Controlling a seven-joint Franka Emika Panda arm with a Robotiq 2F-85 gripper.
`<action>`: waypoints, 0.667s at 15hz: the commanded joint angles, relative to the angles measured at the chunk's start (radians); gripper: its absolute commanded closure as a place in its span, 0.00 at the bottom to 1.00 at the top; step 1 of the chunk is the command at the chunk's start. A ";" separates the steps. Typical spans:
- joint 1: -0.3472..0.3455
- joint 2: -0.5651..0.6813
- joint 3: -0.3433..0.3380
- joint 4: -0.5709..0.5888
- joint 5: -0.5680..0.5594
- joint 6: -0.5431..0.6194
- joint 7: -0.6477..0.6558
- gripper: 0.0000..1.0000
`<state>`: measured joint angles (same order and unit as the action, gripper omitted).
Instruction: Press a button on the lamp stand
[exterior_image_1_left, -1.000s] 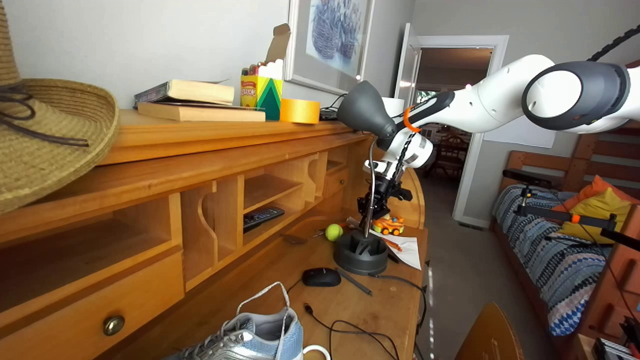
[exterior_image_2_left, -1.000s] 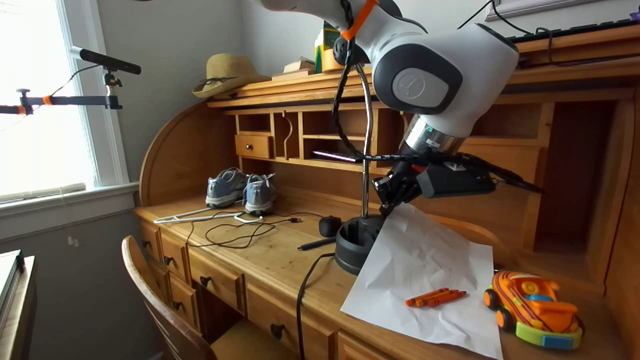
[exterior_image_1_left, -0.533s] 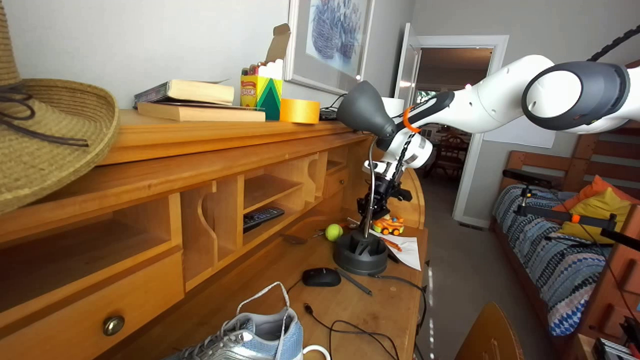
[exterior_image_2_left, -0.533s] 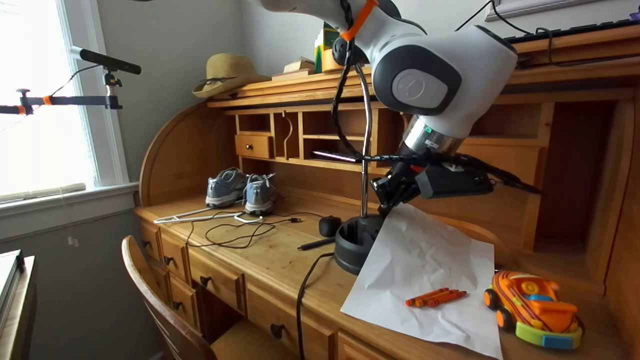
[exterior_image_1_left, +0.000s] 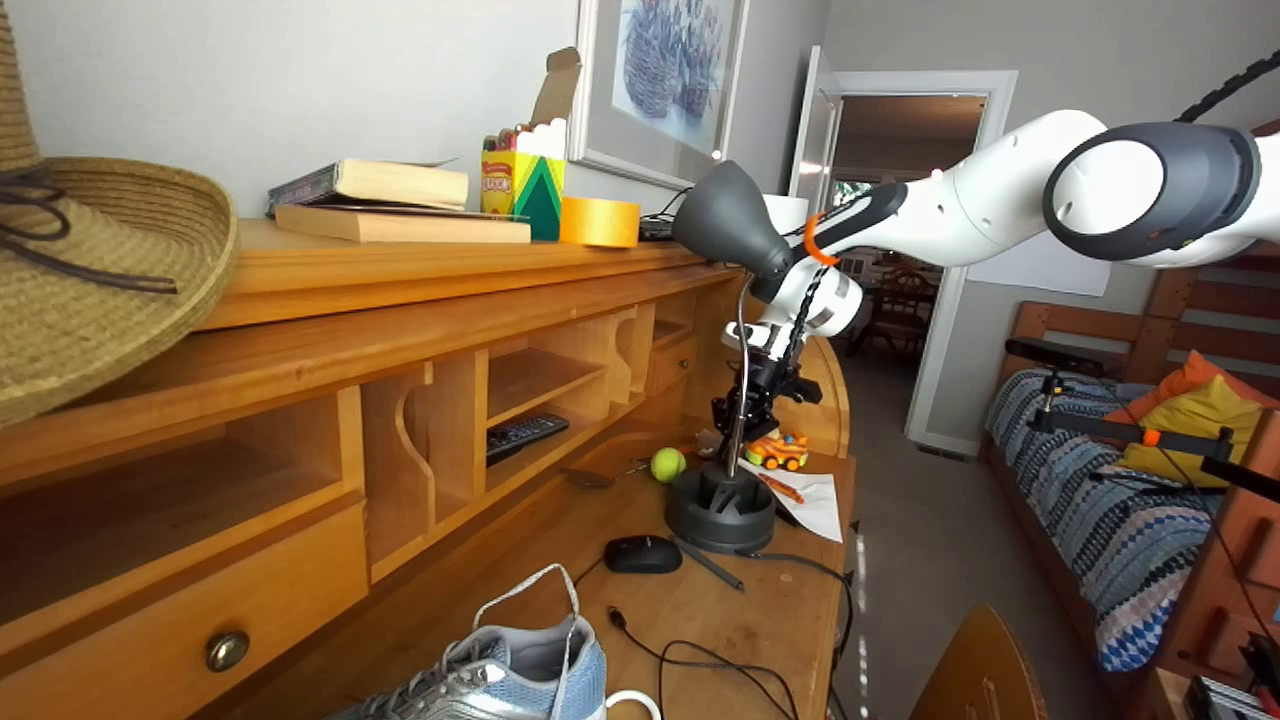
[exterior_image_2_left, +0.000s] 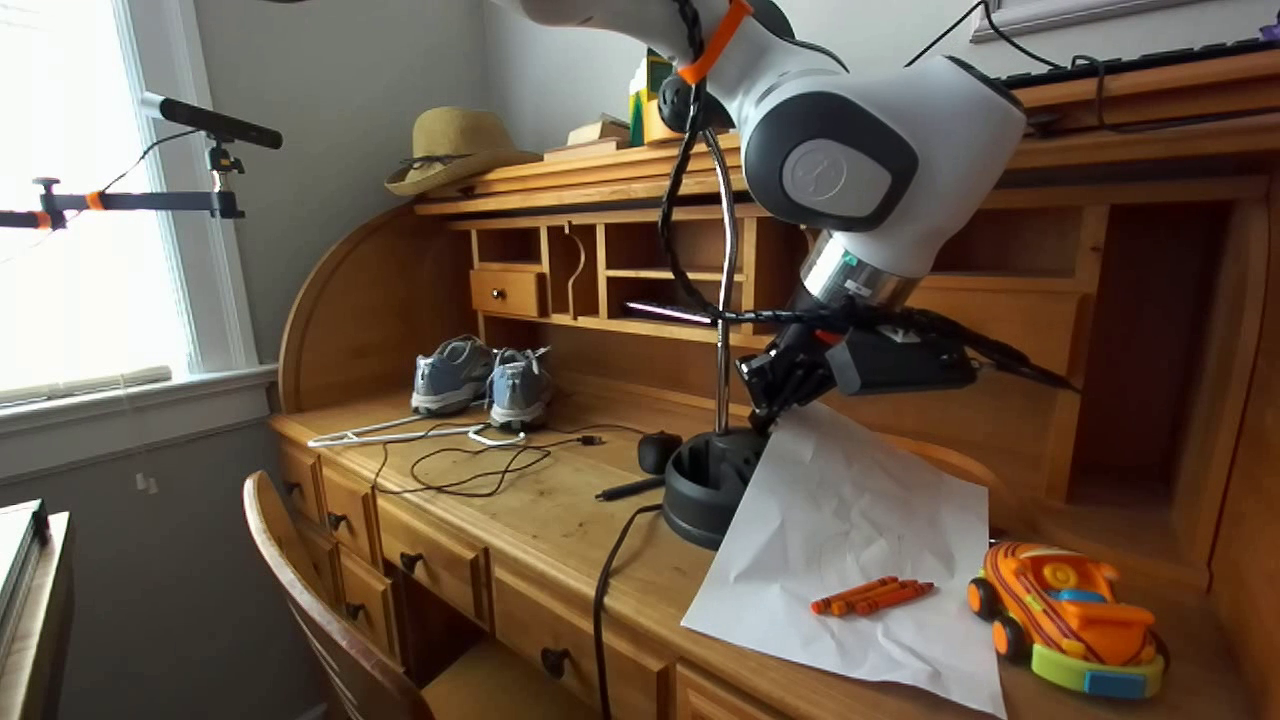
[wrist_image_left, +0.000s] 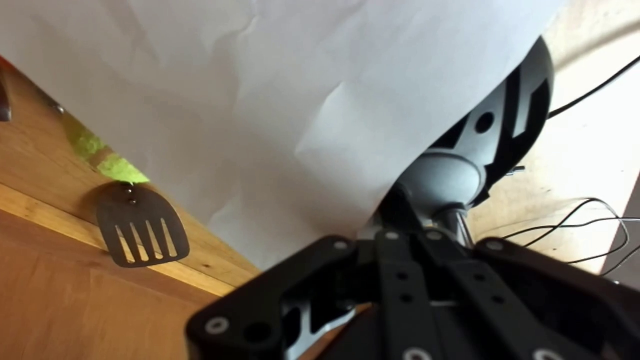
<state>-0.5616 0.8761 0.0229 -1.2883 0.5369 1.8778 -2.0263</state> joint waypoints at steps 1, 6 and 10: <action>0.014 0.022 -0.002 -0.003 -0.044 -0.013 -0.006 1.00; 0.042 0.001 -0.018 -0.020 -0.073 0.039 -0.015 1.00; 0.055 -0.012 -0.023 -0.024 -0.090 0.061 -0.015 1.00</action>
<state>-0.5289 0.8675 0.0122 -1.2841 0.4731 1.8881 -2.0276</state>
